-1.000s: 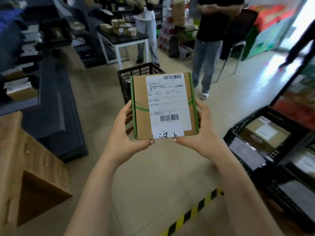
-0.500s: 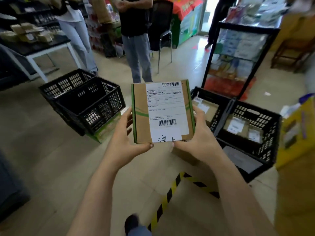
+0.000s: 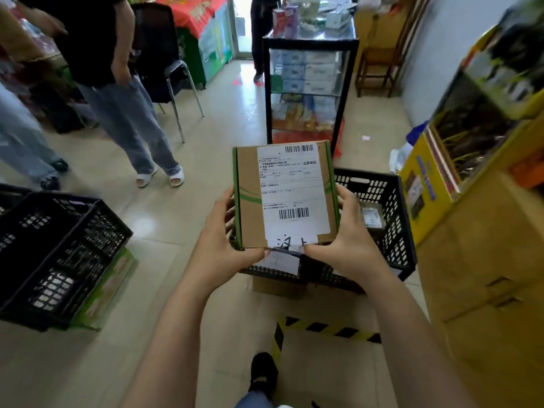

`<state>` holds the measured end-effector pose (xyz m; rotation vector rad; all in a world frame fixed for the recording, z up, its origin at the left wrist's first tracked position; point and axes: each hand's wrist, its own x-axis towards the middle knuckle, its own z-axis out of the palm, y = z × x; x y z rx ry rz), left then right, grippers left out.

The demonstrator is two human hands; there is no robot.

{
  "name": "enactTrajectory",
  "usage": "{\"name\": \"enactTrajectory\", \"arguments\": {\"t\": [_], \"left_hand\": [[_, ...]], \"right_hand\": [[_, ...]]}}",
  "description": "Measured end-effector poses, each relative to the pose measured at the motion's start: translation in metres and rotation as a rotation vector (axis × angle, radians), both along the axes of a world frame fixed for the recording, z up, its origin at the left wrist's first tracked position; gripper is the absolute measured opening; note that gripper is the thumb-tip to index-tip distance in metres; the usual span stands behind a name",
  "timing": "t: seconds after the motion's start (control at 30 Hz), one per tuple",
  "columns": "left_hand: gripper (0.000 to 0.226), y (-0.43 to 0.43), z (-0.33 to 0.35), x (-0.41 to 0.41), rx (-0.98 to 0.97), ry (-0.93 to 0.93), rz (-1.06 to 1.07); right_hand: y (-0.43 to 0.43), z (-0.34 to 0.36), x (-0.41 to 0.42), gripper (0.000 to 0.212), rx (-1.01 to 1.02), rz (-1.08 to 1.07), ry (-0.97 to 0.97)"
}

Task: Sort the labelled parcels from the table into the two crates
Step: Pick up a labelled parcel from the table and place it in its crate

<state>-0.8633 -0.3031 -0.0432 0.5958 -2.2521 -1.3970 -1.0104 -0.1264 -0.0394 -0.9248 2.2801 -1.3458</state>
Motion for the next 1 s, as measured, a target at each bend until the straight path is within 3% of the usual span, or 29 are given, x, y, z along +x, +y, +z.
{"name": "enactTrajectory", "arguments": {"t": [0.3, 0.63, 1.0], "left_hand": [[0.117, -0.061, 0.001, -0.114, -0.045, -0.043, -0.224], [0.119, -0.049, -0.018, -0.234, -0.022, -0.069, -0.41], [0.113, 0.002, -0.058, -0.395, 0.031, -0.102, -0.341]], "right_hand": [[-0.037, -0.007, -0.068, 0.115, -0.023, -0.267, 0.002], [-0.015, -0.018, -0.14, 0.118, -0.034, -0.492, -0.037], [0.026, -0.055, -0.31, 0.115, -0.039, -0.478, -0.093]]}}
